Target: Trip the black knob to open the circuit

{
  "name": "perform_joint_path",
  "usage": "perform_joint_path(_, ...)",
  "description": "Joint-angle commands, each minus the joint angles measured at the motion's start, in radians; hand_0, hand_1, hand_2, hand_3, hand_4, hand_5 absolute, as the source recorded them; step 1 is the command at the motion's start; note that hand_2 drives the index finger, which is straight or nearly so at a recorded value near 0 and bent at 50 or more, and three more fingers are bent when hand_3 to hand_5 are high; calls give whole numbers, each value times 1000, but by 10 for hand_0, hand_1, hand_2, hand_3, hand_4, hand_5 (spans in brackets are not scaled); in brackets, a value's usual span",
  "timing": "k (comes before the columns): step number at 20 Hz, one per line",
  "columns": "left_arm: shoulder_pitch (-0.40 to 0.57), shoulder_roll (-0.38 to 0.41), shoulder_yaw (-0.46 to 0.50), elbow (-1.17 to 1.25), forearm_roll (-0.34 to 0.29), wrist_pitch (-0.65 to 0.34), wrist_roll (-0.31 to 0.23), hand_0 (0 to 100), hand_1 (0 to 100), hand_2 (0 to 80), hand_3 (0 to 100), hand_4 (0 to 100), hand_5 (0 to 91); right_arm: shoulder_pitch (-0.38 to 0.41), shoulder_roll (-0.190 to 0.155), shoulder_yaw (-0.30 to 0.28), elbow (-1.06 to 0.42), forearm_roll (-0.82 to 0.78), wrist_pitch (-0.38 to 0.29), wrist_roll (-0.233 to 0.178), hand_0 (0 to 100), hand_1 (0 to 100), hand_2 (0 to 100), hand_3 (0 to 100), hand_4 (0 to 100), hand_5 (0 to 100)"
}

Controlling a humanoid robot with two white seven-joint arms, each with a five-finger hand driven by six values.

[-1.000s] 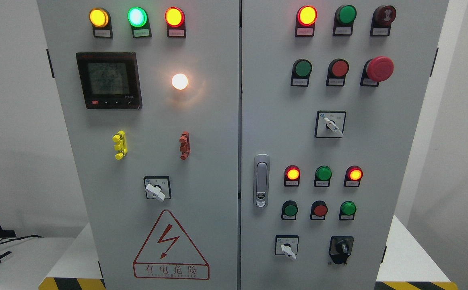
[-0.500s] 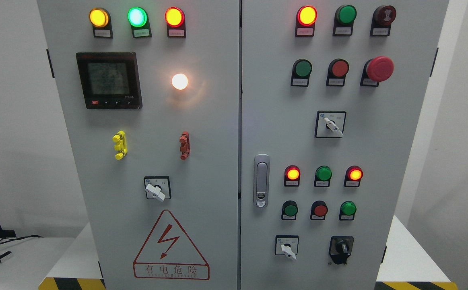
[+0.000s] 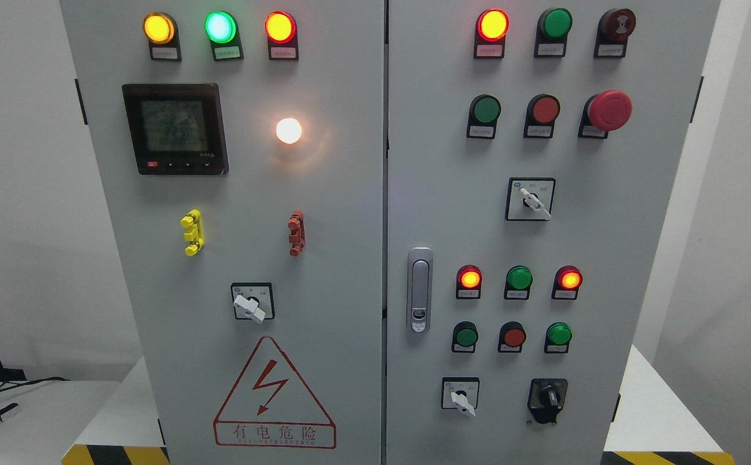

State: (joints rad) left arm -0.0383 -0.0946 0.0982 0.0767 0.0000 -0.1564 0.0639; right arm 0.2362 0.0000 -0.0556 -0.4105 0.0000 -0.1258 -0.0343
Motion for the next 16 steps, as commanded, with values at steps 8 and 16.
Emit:
perform_joint_path(8,0,0,0,0,5,0,1,120,389,0,0,0,0,267,49,26,-445,46,-150,-9,428,292,0,121,258,274)
perform_joint_path(16,0,0,0,0,5,0,1,120,389,0,0,0,0,428,41,33,-643,104,-406,-64,451,359,109,365,361,405)
